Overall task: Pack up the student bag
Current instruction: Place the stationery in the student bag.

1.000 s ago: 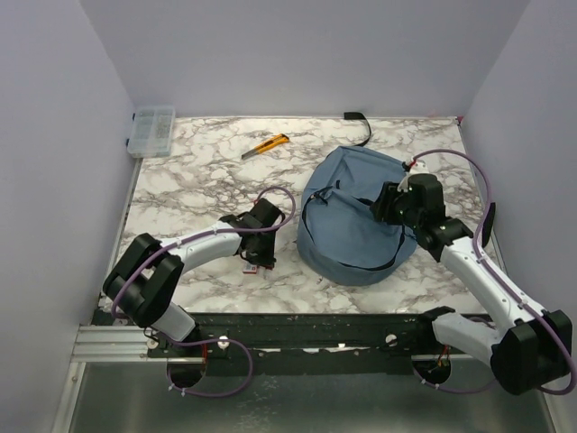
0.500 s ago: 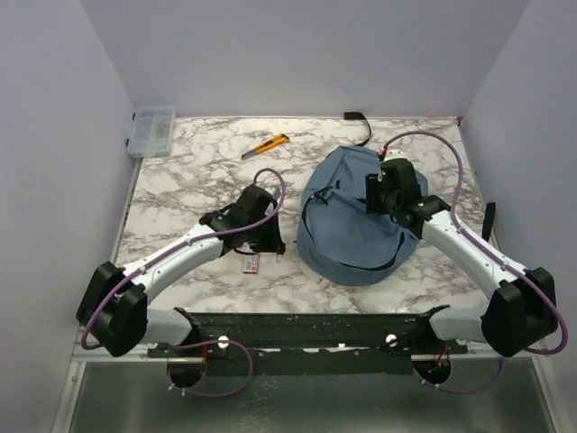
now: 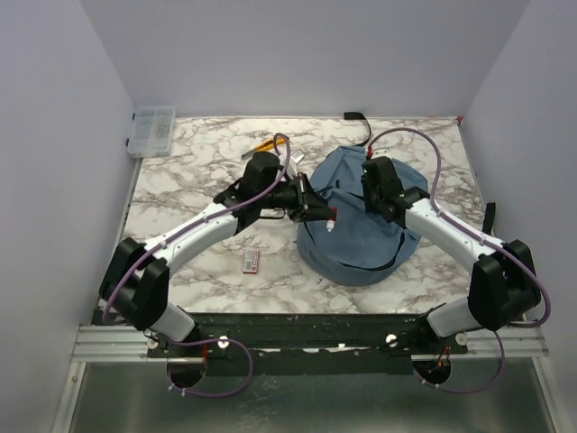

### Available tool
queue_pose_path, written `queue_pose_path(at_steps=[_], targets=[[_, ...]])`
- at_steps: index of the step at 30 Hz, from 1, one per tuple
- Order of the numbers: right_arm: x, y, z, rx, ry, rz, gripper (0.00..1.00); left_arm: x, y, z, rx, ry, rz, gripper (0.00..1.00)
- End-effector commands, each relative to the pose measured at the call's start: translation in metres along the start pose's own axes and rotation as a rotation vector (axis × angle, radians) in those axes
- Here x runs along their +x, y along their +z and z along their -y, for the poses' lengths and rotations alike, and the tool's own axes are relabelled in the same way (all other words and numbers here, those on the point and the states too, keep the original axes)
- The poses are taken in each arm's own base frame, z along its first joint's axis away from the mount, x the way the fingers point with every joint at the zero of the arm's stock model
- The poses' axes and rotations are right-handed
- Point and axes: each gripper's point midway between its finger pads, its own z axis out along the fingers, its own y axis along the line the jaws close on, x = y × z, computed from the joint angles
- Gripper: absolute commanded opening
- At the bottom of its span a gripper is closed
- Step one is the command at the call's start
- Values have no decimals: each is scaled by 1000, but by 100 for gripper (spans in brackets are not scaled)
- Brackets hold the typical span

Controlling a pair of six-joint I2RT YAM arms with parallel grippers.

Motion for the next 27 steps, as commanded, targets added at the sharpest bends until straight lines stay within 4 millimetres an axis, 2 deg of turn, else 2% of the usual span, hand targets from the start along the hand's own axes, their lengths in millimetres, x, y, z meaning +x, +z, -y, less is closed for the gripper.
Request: queue_pose_path(at_steps=[1, 7, 12, 15, 18, 22, 27], targets=[[-17, 0, 18, 121, 36, 49, 30, -15, 23, 39, 148, -120, -18, 3], [-39, -23, 4, -11, 106, 142, 0, -30, 68, 32, 139, -290, 65, 2], [-37, -27, -10, -91, 110, 106, 0, -48, 110, 18, 139, -382, 99, 0], [-33, -28, -18, -136, 123, 89, 0, -64, 125, 5, 128, -411, 157, 0], [-34, -32, -23, -171, 151, 92, 0, -78, 131, -5, 109, -389, 226, 0], [-42, -38, -23, -185, 188, 103, 0, -80, 135, -25, 67, -414, 275, 0], [-47, -43, -30, -222, 220, 97, 0, -94, 140, -49, 14, -426, 377, 0]])
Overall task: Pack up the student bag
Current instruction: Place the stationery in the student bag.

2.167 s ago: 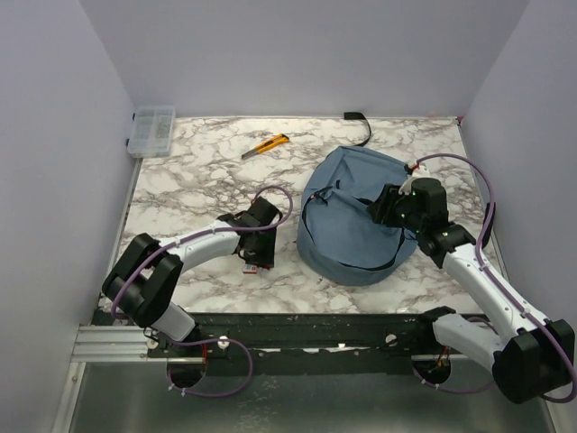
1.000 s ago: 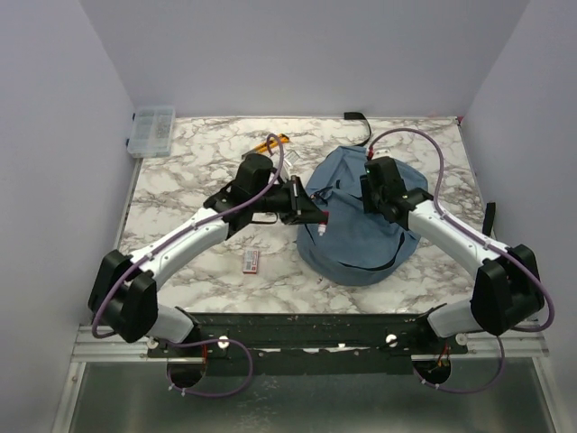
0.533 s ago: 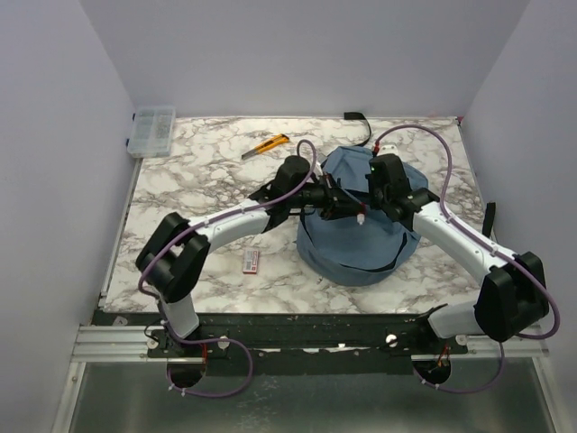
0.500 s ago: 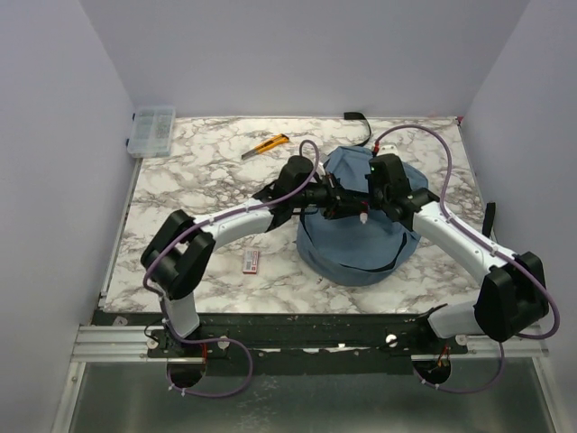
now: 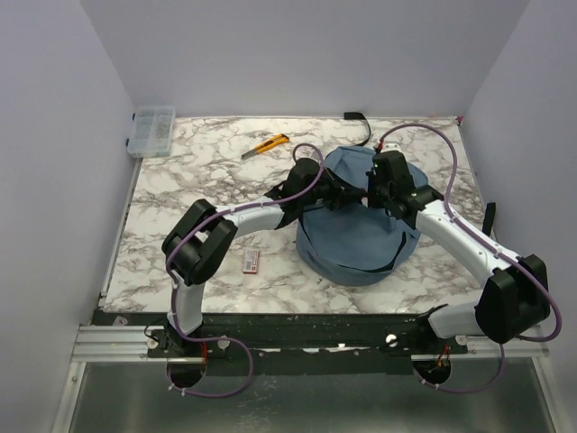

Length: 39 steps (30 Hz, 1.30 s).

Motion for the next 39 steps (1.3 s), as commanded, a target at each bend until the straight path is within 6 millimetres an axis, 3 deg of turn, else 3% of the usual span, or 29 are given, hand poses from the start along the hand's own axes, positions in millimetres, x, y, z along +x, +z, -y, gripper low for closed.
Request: queue_pose_path(at_steps=[1, 12, 20, 29, 34, 39], targets=[[-26, -19, -22, -107, 80, 49, 0, -28, 12, -4, 9, -18, 160, 0], [-28, -22, -26, -128, 105, 53, 0, -39, 28, -29, -102, -105, 271, 3], [-34, -25, -14, -71, 115, 78, 0, -33, 21, -57, -179, -101, 292, 4], [-37, -21, -8, -31, 112, 91, 0, -24, 7, -63, -197, -9, 273, 4], [-39, -22, -14, -62, 121, 93, 0, -19, 11, -59, -176, -11, 240, 4], [-43, -28, -17, -85, 124, 106, 0, -23, 22, -53, -160, -19, 246, 24]])
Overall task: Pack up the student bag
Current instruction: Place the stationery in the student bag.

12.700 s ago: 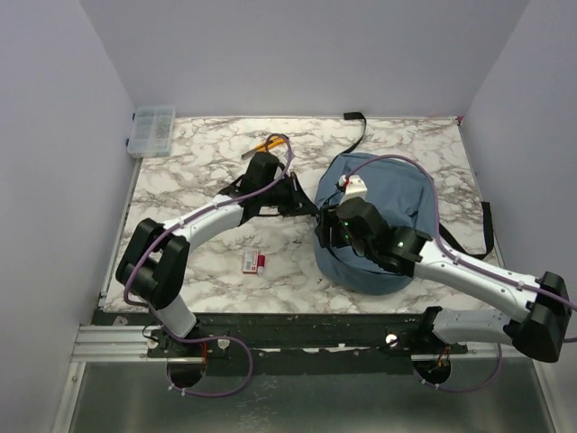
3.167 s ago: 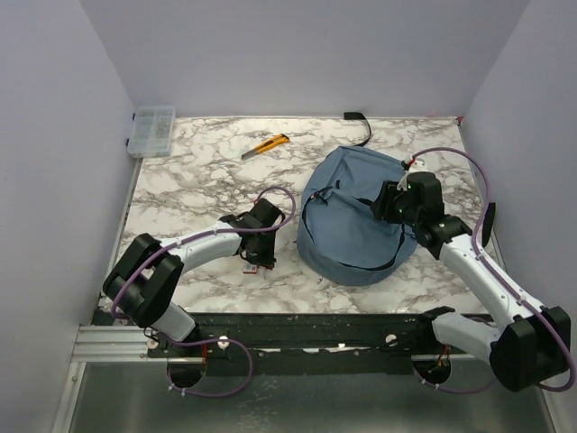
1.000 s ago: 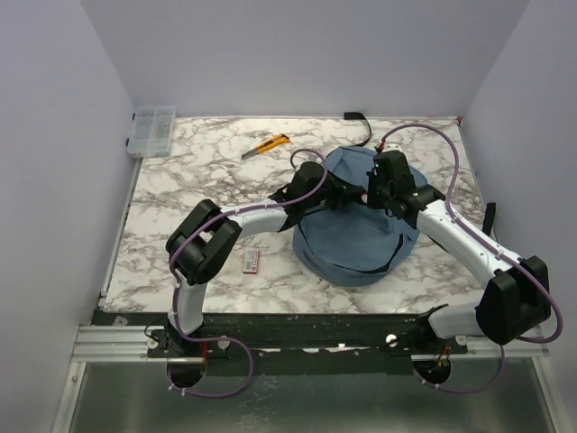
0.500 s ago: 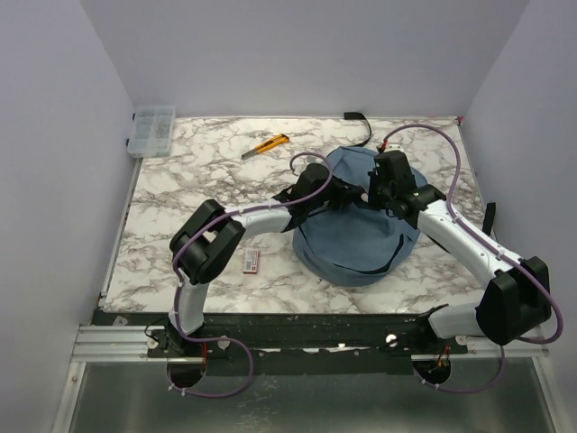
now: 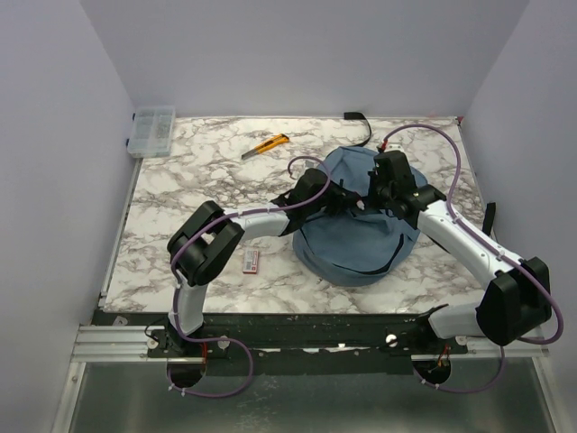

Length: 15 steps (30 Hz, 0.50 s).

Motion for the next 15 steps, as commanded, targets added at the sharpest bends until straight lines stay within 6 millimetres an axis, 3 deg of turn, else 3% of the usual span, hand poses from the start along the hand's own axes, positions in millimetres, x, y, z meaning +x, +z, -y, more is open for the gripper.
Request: queue_pose_path(at_steps=[1, 8, 15], targets=[[-43, -23, -17, -77, 52, 124, 0, 7, 9, -7, -40, -12, -21, 26], [-42, -24, -15, -72, 53, 128, 0, 20, 6, -8, -25, -13, -64, 21], [-42, -23, -14, -65, 37, 125, 0, 29, -6, -6, -4, 99, -106, 49]])
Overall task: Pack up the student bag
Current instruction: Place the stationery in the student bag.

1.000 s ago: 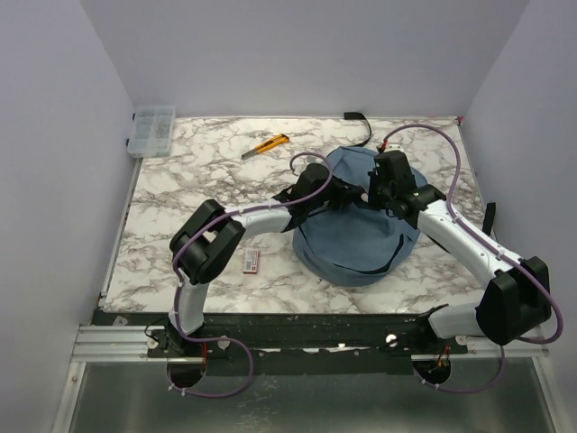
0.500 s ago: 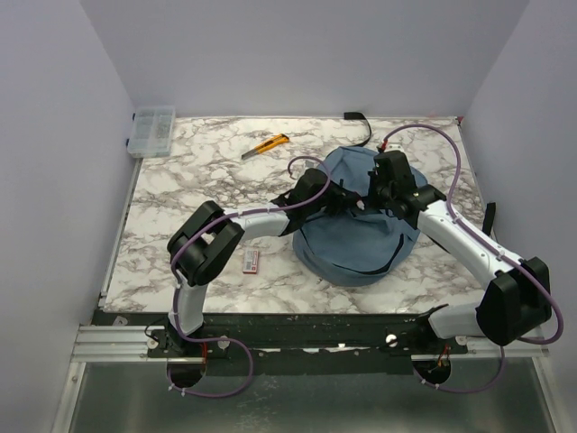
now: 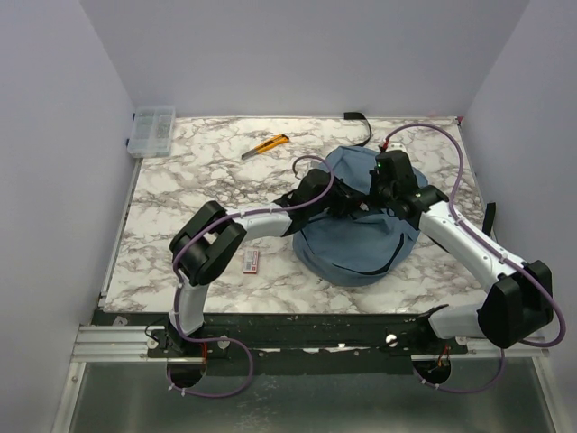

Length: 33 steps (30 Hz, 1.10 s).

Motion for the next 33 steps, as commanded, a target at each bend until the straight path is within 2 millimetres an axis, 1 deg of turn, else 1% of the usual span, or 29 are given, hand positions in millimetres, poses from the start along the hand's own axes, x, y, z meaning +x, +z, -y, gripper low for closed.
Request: queue_pose_path(at_steps=[1, 3, 10, 15, 17, 20, 24, 27, 28, 30, 31, 32, 33], targets=[[-39, -19, -14, -57, 32, 110, 0, 15, -12, -13, -21, 98, -53, 52], [-41, -20, -13, -58, 31, 116, 0, 12, -19, -16, -24, 136, -42, 56], [-42, -24, -12, -59, 22, 123, 0, 5, -32, -9, -13, 257, -43, 56], [-34, -18, -8, -36, 9, 103, 0, 9, -36, 7, 9, 402, -103, 59], [-29, -15, -9, -42, 7, 92, 0, 8, -41, 11, 9, 455, -108, 63], [-23, -12, -8, -37, 7, 82, 0, 9, -52, 20, 21, 537, -135, 64], [-16, -10, -5, -32, -2, 68, 0, 5, -80, 34, 61, 620, -151, 66], [-9, -10, -3, -25, -9, 57, 0, 1, -110, 45, 109, 669, -183, 69], [-7, -10, -2, -26, -9, 56, 1, -1, -121, 46, 109, 679, -190, 70], [-4, -10, -3, -37, -11, 54, 0, -11, -141, 38, 96, 699, -184, 74], [-2, -10, -4, -42, -9, 51, 0, -17, -150, 24, 58, 694, -189, 74], [-1, -10, -5, -48, -10, 48, 0, -25, -160, 15, 32, 695, -184, 75], [-1, -10, -6, -55, -9, 48, 0, -31, -169, -1, -20, 690, -182, 75]])
